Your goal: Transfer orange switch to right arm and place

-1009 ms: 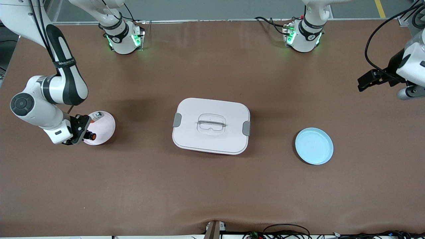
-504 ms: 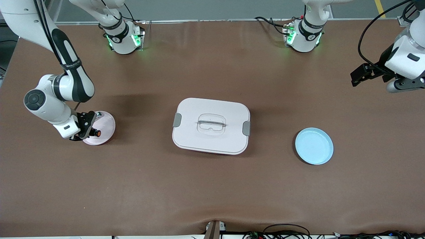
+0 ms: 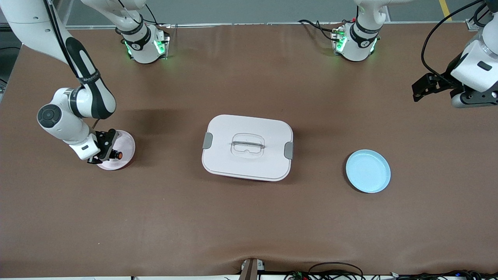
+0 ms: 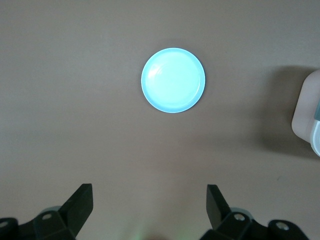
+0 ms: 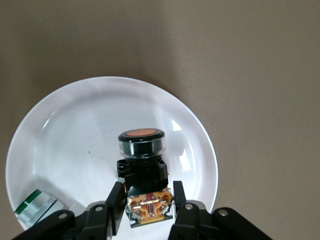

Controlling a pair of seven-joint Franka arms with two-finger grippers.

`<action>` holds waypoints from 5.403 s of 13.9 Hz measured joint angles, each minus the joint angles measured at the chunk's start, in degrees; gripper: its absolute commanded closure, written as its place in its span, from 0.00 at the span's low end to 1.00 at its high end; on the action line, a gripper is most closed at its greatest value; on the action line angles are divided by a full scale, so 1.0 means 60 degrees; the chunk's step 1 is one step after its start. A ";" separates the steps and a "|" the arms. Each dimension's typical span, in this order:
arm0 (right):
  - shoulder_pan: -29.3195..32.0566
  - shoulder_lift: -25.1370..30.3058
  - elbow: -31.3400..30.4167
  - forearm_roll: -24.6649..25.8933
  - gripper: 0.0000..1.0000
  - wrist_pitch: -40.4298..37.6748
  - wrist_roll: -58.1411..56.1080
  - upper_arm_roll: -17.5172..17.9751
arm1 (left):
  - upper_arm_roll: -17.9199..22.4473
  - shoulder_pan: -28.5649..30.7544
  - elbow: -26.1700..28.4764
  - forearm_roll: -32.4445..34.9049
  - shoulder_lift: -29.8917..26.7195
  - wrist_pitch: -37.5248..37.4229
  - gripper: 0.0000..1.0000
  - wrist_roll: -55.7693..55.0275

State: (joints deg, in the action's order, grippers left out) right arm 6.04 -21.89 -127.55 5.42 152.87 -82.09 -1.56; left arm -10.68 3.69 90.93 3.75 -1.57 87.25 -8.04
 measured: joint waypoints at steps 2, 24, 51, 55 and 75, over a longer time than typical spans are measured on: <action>0.0015 -0.0177 -0.0002 0.0000 1.00 0.0168 -0.0012 -0.0001 | 0.0002 0.0000 0.0000 -0.0078 -0.0017 0.0016 0.00 0.0010; -0.0157 0.0038 0.1661 -0.0860 0.00 -0.2500 0.3815 0.0203 | 0.0042 0.0000 0.0010 -0.0093 -0.0062 0.0013 0.00 0.0426; -0.1819 0.2903 0.6483 -0.0491 0.00 -0.9347 1.3380 0.0298 | 0.0056 0.0010 0.0041 -0.0093 -0.0189 -0.0044 0.00 0.0426; -0.1930 0.3935 0.6097 -0.0464 0.00 -0.9549 1.3392 0.0245 | 0.0058 0.0012 0.0040 -0.0093 -0.0189 -0.0044 0.00 0.0426; -0.0714 0.5561 0.3955 -0.0431 0.00 -0.8370 1.3420 0.0246 | 0.0011 0.0049 -0.0012 -0.0093 -0.0220 -0.0105 0.00 0.0426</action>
State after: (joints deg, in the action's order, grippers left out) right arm 1.75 11.47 -103.83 2.83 102.65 -1.58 -0.09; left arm -10.61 3.99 90.86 3.19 -2.89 86.62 -5.48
